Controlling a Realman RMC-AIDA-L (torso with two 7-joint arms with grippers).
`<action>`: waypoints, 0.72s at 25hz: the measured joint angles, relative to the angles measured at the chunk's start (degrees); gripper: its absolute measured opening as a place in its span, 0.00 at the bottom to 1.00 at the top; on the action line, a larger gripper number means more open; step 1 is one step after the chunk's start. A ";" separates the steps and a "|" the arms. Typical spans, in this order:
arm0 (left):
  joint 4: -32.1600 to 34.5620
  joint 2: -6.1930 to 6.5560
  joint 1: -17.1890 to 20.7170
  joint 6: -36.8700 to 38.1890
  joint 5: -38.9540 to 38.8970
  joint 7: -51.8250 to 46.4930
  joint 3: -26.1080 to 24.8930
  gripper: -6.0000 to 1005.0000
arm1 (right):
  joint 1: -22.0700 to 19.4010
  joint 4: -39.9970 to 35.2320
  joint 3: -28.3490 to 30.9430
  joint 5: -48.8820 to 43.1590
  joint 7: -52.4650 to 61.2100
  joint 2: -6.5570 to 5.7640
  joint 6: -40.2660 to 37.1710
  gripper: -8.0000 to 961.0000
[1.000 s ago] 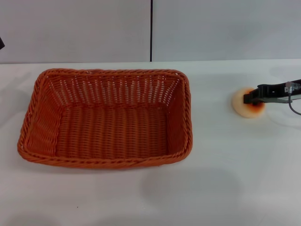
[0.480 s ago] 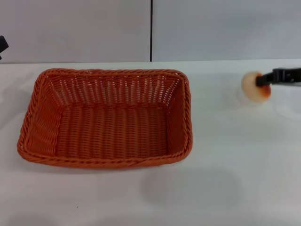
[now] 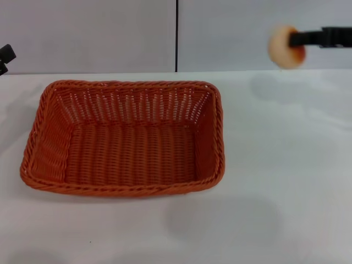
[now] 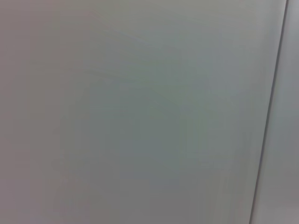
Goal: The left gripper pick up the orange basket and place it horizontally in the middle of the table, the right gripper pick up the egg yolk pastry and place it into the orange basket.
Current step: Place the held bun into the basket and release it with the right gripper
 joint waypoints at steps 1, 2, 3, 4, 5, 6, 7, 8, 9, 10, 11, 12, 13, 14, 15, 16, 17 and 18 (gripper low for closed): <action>0.01 0.02 0.00 0.07 0.01 -0.02 0.00 0.73 | 0.24 0.07 -1.10 2.18 -0.79 -0.07 -0.48 0.05; 0.02 0.05 0.00 0.13 0.08 -0.08 0.01 0.73 | 0.54 0.08 -2.71 4.19 -1.62 -0.13 -0.73 0.05; 0.05 0.05 0.00 0.15 0.24 -0.17 0.14 0.73 | 0.98 0.03 -4.70 5.99 -2.33 -0.16 -0.95 0.05; 0.11 0.06 0.01 0.16 0.34 -0.27 0.31 0.73 | 1.39 -0.01 -5.90 6.58 -2.60 -0.18 -0.92 0.05; 0.26 0.06 0.11 0.21 0.51 -0.40 0.78 0.73 | 2.08 0.01 -7.48 7.21 -2.81 -0.18 -0.89 0.05; 0.33 0.06 0.16 0.25 0.57 -0.44 0.93 0.73 | 3.06 0.44 -8.97 7.89 -2.96 -0.10 -0.79 0.05; 0.43 0.06 0.26 0.31 0.59 -0.47 1.12 0.73 | 5.30 2.89 -11.44 9.33 -3.80 -0.01 -0.74 0.05; 0.55 0.06 0.36 0.47 0.60 -0.48 1.30 0.73 | 5.30 2.89 -11.44 9.33 -3.80 -0.01 -0.74 0.05; 0.55 0.06 0.36 0.47 0.60 -0.48 1.30 0.73 | 6.33 4.66 -12.59 10.22 -4.52 0.04 -0.71 0.05; 0.73 0.03 0.57 1.36 0.60 -0.49 1.37 0.73 | 7.63 7.10 -13.95 11.20 -5.56 0.04 -0.56 0.05; 0.73 0.01 0.59 1.55 0.60 -0.49 1.38 0.73 | 8.82 9.47 -15.26 12.03 -6.63 0.05 -0.44 0.05; 0.68 0.01 0.64 2.09 0.60 -0.49 1.39 0.73 | 10.83 14.52 -17.33 12.77 -8.85 0.08 0.57 0.05; 0.68 0.01 0.64 2.09 0.60 -0.49 1.39 0.73 | 10.83 14.52 -17.33 12.77 -8.85 0.08 0.57 0.05; 0.53 0.00 0.64 2.37 0.60 -0.49 1.40 0.73 | 11.78 17.00 -18.42 12.90 -9.96 0.10 1.42 0.05; 0.47 -0.01 0.65 2.45 0.60 -0.49 1.41 0.73 | 12.52 18.99 -19.53 13.02 -11.07 0.11 2.34 0.05; 0.41 -0.01 0.67 2.54 0.60 -0.51 1.41 0.73 | 13.00 20.38 -20.38 13.14 -12.00 0.11 3.18 0.05; 0.36 -0.04 0.71 2.61 0.60 -0.51 1.41 0.73 | 13.53 22.62 -22.14 13.99 -14.66 0.17 4.84 0.05; 0.31 -0.07 0.72 2.63 0.60 -0.51 1.41 0.73 | 13.53 22.62 -22.14 13.99 -14.66 0.17 4.84 0.06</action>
